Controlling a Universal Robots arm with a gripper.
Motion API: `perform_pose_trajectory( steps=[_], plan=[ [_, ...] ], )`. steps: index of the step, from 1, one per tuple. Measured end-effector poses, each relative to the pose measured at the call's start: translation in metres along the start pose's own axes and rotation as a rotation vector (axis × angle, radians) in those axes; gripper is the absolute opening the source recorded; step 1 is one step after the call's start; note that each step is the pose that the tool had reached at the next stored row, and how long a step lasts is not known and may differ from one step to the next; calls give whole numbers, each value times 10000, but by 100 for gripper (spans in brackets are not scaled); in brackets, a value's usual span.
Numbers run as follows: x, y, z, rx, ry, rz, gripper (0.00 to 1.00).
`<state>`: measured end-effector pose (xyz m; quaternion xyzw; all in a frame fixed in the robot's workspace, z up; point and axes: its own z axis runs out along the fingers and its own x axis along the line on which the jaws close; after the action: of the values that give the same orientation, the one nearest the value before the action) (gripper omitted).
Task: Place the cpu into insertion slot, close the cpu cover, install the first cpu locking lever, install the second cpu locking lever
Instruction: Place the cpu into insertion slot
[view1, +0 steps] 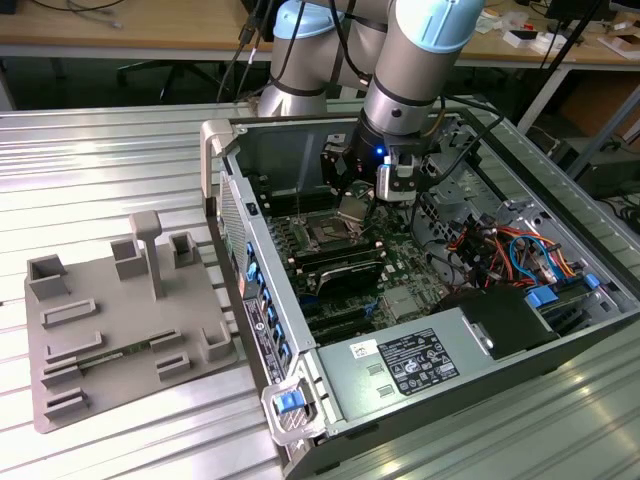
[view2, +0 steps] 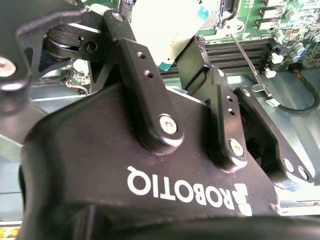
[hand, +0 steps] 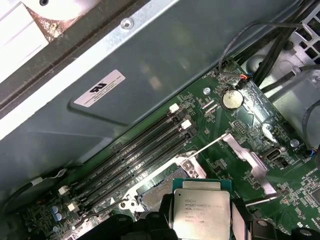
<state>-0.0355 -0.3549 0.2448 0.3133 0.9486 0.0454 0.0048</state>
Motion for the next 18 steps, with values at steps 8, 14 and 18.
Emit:
perform_pose_trajectory(
  steps=[8,14,18],
  plan=[
    [0,0,2,-2,-8,93,55],
    [0,0,2,-4,-15,169,55],
    [0,0,2,-4,-18,195,55]
  ],
)
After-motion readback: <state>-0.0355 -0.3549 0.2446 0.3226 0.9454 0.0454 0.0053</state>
